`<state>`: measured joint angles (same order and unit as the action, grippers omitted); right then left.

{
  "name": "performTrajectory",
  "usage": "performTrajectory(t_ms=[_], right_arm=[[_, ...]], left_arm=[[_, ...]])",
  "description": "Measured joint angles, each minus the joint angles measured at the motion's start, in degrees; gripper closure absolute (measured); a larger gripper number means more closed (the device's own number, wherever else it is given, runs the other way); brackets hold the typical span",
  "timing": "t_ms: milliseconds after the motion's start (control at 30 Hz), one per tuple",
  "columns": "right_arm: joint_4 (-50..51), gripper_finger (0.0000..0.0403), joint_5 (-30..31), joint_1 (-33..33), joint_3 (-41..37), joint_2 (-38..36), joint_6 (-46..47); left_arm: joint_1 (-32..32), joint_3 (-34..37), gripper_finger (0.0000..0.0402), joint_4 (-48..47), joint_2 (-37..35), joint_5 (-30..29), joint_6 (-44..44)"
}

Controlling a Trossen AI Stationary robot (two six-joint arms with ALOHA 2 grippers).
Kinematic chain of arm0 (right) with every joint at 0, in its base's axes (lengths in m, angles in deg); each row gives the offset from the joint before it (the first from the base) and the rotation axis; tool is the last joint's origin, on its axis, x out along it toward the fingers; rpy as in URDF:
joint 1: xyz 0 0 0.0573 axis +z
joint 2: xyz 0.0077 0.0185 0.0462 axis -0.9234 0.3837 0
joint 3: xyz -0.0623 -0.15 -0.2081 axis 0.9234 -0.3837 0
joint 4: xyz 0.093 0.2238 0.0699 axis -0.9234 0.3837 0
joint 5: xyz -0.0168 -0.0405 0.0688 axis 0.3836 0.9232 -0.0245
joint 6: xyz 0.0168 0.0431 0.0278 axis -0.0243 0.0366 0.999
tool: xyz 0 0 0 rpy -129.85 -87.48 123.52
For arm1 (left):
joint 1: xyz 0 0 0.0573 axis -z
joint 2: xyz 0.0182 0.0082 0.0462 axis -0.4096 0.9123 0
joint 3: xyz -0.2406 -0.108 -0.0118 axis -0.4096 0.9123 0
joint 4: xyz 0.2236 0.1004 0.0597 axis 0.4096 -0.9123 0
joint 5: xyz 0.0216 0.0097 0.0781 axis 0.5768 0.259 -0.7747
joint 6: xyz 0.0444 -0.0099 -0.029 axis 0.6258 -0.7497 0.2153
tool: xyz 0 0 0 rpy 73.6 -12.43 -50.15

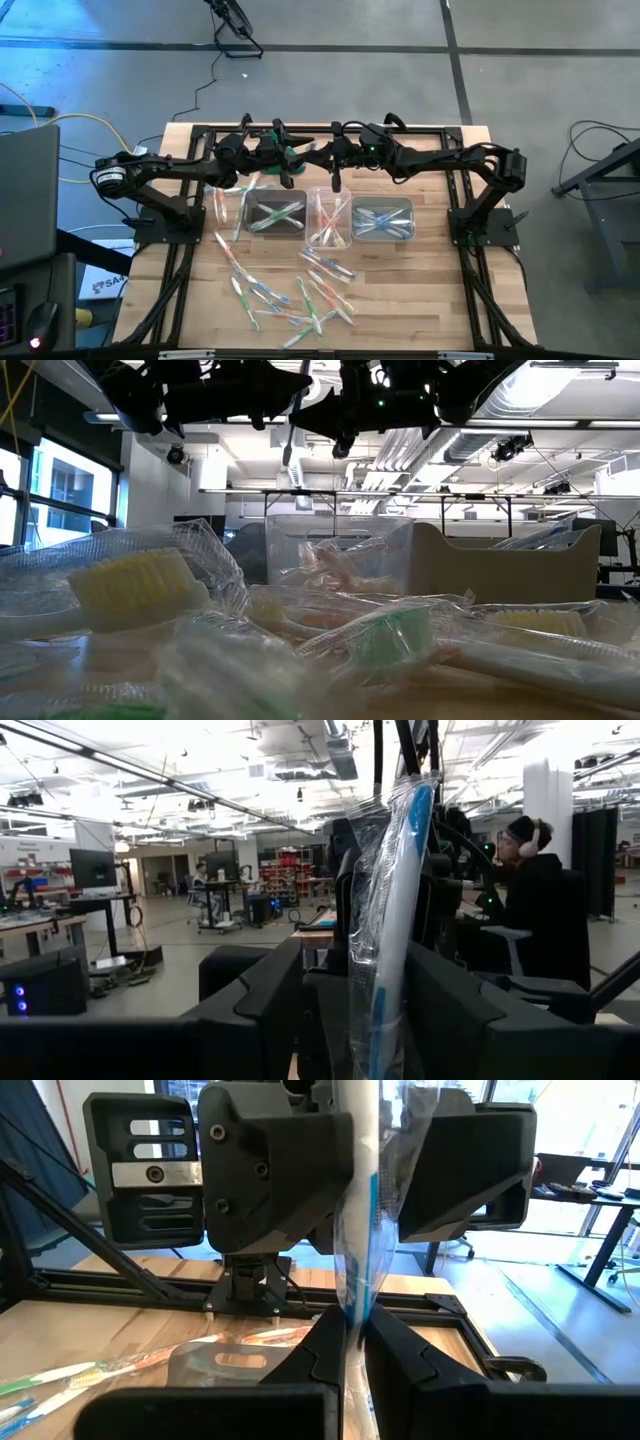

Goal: Pick & Place Toothbrushes
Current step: Put the blue toothbrush into the gray bin

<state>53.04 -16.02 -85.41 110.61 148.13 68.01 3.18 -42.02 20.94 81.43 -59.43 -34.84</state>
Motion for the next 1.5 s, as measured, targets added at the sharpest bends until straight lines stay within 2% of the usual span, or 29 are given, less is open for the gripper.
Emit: performTrajectory(t_ms=[233, 533, 700, 867, 1033, 1200, 1500], right_arm=[[2.2, 0.0388, 0.2, -0.5, 0.0, -0.5, 0.0], [13.6, 0.0388, 5.1, -1.3, 0.0, -4.9, -1.7], [24.2, 0.0388, 8.8, -1.1, 0.0, -9.4, -2.8], [37.1, 0.0388, 15.7, -1.1, 0.0, -14.9, -2.6], [49.7, 0.0388, 23.7, 0.3, 0.0, -20.1, 2.1], [59.3, 0.0388, 28.5, 3.1, 0.0, -24.2, 9.5], [68.2, 0.0388, 30.1, 9.4, 0.0, -26.9, 23.7]], left_arm=[[0.0, 0.0, 0.0246, -1.0, -1.1, 0.1, 0.1], [0.0, 0.0, 0.0246, -14.6, -7.2, -3.0, 1.7], [0.0, 0.0, 0.0246, -23.3, -10.4, -12.2, 5.2], [-0.1, 0.0, 0.0246, -25.4, -11.3, -20.2, 9.5], [0.0, 0.0, 0.0246, -27.3, -11.3, -20.7, 9.3], [0.0, 0.0, 0.0246, -30.3, -11.3, -20.7, 8.8], [0.0, 0.1, 0.0246, -34.9, -11.3, -20.9, 8.7]])
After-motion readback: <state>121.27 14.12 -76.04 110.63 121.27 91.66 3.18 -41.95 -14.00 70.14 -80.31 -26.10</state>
